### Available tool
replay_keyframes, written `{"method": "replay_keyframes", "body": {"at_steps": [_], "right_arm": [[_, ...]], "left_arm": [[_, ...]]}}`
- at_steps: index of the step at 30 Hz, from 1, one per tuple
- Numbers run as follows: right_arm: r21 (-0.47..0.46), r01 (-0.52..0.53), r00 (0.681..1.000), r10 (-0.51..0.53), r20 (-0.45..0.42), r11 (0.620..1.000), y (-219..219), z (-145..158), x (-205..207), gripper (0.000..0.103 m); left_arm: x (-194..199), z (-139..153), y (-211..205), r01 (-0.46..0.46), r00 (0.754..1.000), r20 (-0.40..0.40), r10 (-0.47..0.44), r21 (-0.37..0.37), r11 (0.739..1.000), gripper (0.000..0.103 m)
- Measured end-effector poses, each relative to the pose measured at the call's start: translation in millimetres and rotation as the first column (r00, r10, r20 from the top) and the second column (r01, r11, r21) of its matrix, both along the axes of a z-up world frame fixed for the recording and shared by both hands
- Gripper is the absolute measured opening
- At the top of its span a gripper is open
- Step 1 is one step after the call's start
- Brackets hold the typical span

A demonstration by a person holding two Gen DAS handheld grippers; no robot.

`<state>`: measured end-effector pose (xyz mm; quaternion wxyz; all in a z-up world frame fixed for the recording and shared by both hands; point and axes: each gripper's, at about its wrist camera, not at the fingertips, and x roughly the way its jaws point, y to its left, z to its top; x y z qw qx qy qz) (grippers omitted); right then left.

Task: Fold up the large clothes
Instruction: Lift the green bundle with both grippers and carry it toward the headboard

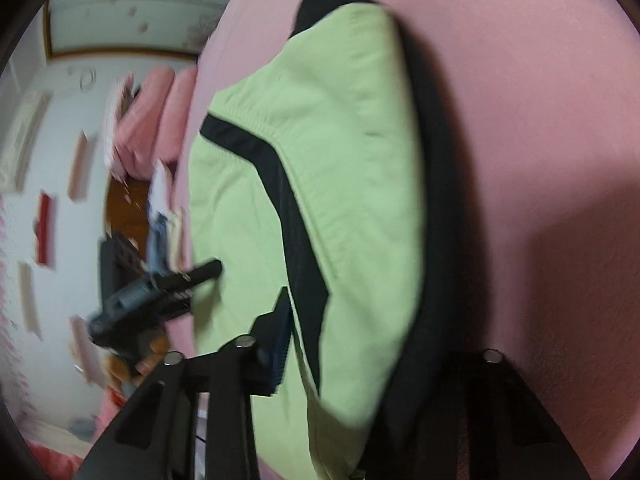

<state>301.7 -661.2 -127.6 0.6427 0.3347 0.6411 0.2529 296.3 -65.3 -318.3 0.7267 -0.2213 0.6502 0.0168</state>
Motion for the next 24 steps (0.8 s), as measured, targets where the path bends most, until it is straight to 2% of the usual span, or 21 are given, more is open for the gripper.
{"method": "replay_keyframes", "body": {"at_steps": [2, 5, 10, 14, 17, 20, 23, 24], "right_arm": [[0.017, 0.017, 1.000, -0.018, 0.006, 1.000, -5, 4, -1, 0.023], [0.036, 0.039, 0.999, -0.040, 0.035, 0.999, -10, 15, -1, 0.016], [0.051, 0.056, 0.993, -0.061, 0.100, 0.997, -6, 45, -10, 0.012], [-0.045, -0.005, 0.978, 0.014, 0.210, 0.999, 7, 81, -15, 0.011], [-0.109, -0.057, 0.962, 0.083, 0.258, 0.992, 22, 102, -17, 0.011], [-0.166, -0.099, 0.944, 0.145, 0.297, 0.981, 29, 126, -22, 0.011], [-0.174, -0.124, 0.935, 0.173, 0.309, 0.977, 32, 145, -28, 0.011], [-0.165, -0.129, 0.934, 0.175, 0.311, 0.978, 27, 147, -29, 0.011]], "left_arm": [[-5, 7, -4, 0.044, 0.999, 0.024, -0.045, 0.014, 0.999, 0.042], [-10, 18, -13, 0.069, 0.996, 0.057, -0.071, 0.036, 0.997, 0.032], [-22, 38, -14, 0.065, 0.993, 0.100, -0.067, 0.022, 0.998, 0.021], [-39, 62, -17, 0.102, 0.983, 0.155, -0.101, -0.001, 0.995, 0.019], [-56, 72, -17, 0.099, 0.984, 0.154, -0.091, -0.044, 0.994, 0.019], [-78, 90, -18, 0.068, 0.987, 0.147, -0.057, -0.077, 0.995, 0.018], [-104, 104, -8, 0.019, 0.988, 0.157, -0.003, -0.096, 0.995, 0.018], [-102, 113, -3, 0.000, 0.987, 0.161, 0.016, -0.099, 0.995, 0.018]]}}
